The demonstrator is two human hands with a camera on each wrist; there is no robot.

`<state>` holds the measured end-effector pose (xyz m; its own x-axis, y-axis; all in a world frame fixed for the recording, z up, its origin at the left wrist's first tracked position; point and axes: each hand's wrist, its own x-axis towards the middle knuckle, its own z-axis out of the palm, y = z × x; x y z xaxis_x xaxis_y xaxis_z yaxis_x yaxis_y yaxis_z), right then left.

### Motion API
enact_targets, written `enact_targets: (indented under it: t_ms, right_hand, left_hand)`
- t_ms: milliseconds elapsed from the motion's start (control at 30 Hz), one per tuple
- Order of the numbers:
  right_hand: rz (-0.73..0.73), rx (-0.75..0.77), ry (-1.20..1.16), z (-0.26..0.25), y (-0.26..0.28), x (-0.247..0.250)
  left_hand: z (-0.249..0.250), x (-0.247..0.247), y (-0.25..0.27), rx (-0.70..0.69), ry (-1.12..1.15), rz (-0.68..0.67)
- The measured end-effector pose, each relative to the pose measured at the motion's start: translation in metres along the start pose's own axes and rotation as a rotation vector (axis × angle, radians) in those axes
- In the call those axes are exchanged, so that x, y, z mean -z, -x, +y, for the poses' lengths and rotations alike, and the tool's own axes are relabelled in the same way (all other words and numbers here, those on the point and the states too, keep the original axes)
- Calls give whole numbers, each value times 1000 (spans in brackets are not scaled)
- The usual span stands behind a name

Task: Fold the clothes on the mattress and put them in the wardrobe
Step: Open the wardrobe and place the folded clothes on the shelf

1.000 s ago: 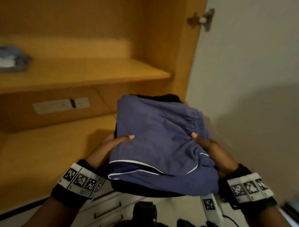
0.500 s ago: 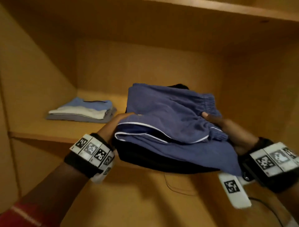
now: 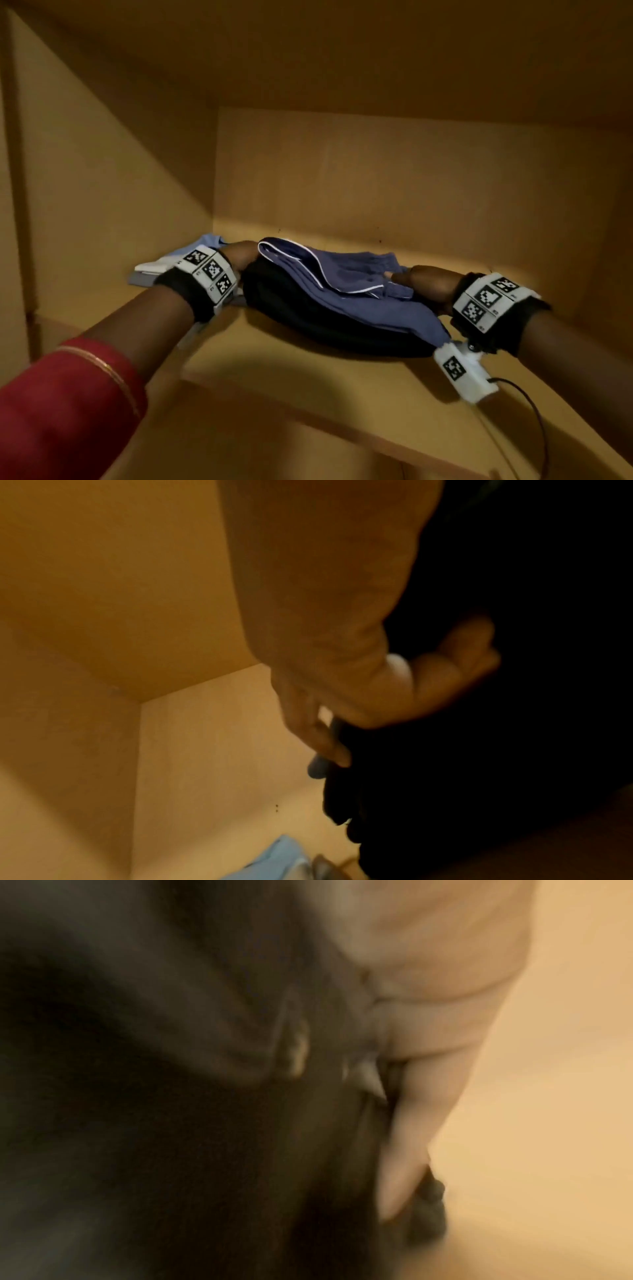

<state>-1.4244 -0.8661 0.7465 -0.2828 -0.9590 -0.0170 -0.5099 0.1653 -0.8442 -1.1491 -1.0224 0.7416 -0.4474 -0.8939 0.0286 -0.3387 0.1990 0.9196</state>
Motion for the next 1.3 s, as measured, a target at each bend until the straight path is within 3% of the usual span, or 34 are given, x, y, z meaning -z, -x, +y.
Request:
enact_targets:
  t_ms: [33,67,133,200,267,333,433,667,833,1033,1167,1300]
  right_hand:
    - [10,-21,53,-6,2,-2]
    - [12,-38,142,-6,3,-1]
    - [24,24,413,-10,11,6]
    - [-80,205,628,-14,23,7]
    - [-305,279,711,-16,32,-3]
    - [-393,297,872,-10,29,-17]
    - [-352,334,1061,-7,17,-33]
    - [-331,228,1142,-11,-17,-51]
    - [-257,170,1078,-8,-36,-60]
    - [-168,118,1110,-13,-9,-68]
    - [-71,112,1238,-14,33,-81]
    - [-19,270,1108,-14,120,-105]
  left_hand:
    - [2,2,3,33,42,-117]
    - [-4,6,-5,39,62,-147]
    - [0,15,6,29,21,-68]
    - [9,11,30,-217,-105,41]
    - [14,2,54,-405,-235,-127]
    - [9,-12,63,-375,-608,-347]
    - [-4,-31,46,-449,-1091,-339]
    - [-5,-46,-13,-455,-1320,-286]
    - [-13,-43,-33,-439,-1340,-217]
    - [-28,-40,-30,-468,-1260,-182]
    - [-33,-38,5,-512,-1136,-180]
    - [-41,-29,90,-683,-742,-177]
